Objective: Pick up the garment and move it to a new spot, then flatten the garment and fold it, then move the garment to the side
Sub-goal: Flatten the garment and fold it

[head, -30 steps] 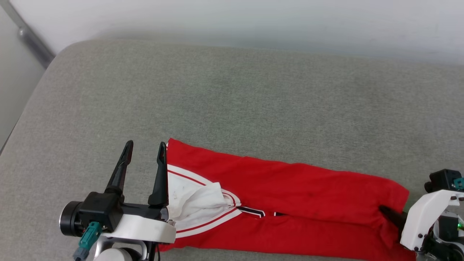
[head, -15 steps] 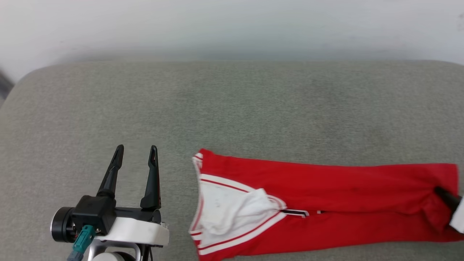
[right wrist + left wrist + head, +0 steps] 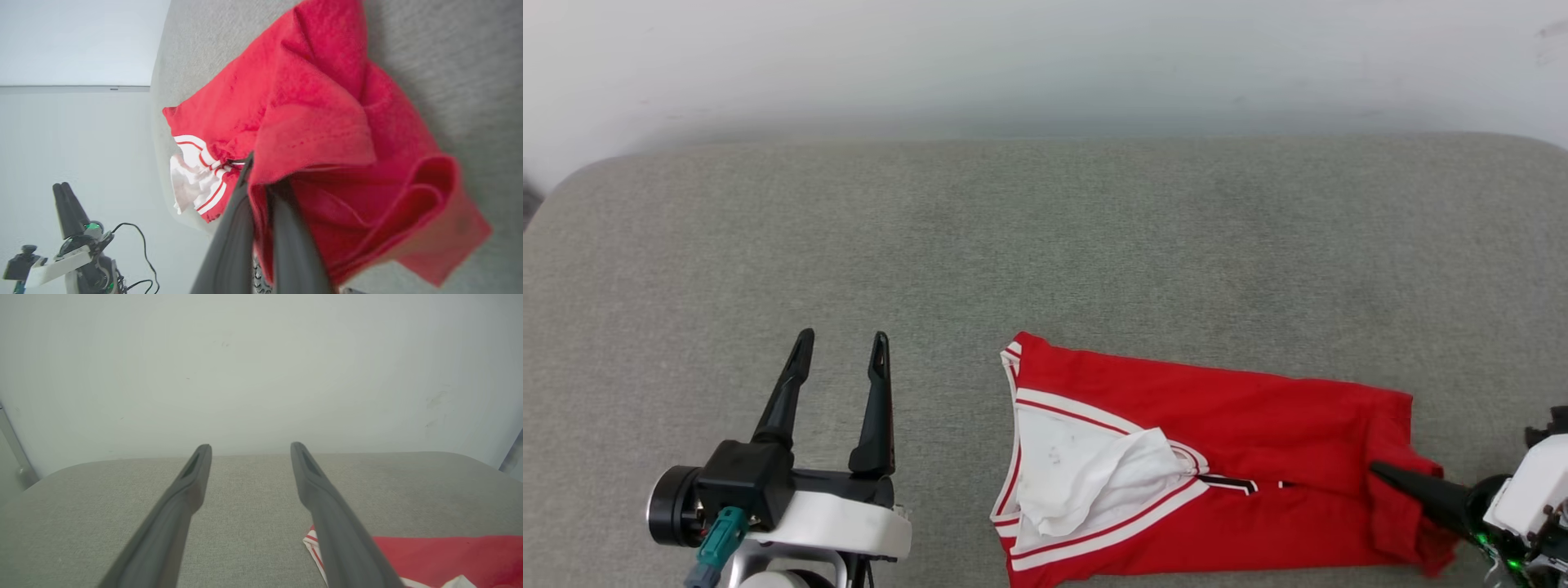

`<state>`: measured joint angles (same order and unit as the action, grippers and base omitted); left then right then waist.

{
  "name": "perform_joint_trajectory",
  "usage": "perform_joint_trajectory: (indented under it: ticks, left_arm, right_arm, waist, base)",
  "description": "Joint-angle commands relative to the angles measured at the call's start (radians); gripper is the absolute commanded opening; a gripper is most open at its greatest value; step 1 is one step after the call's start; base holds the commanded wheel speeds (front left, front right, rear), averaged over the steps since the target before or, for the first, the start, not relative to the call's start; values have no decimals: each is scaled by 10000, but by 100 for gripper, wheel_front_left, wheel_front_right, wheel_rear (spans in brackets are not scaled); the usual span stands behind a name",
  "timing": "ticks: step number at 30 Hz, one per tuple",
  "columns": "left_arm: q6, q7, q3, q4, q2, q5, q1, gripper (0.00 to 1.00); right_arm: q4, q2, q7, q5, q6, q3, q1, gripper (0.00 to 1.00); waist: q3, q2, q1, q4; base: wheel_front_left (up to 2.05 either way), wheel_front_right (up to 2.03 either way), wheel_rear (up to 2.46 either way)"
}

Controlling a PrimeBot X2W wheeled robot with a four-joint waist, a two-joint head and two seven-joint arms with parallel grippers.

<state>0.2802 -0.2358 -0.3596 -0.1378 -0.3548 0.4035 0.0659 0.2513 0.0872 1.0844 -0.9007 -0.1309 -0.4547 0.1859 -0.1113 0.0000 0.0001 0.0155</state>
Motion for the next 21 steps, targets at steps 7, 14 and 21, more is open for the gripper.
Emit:
perform_joint_trajectory:
  ticks: [7, 14, 21]
  left_arm:
    - [-119, 69, -151, 94, 34, 10, 209, 100]
    - [-28, 71, -183, 71, 72, 12, 265, 100]
    - [-158, 18, -229, 163, 108, 96, 427, 100]
  right_arm:
    - [1111, -389, 831, -2998, 4, 659, 650, 0]
    - [1697, -383, -450, -4518, 4, 2849, 953, 0]
    - [2034, -377, -1866, -5508, 2, 5285, 1369, 0]
  waist:
    - [-48, 0, -1, -638]
    - [-114, 0, -1, -1144]
    - [-268, 0, -1, -1591]
  base:
    - [0, 0, 0]
    - [0, 0, 0]
    - [0, 0, 0]
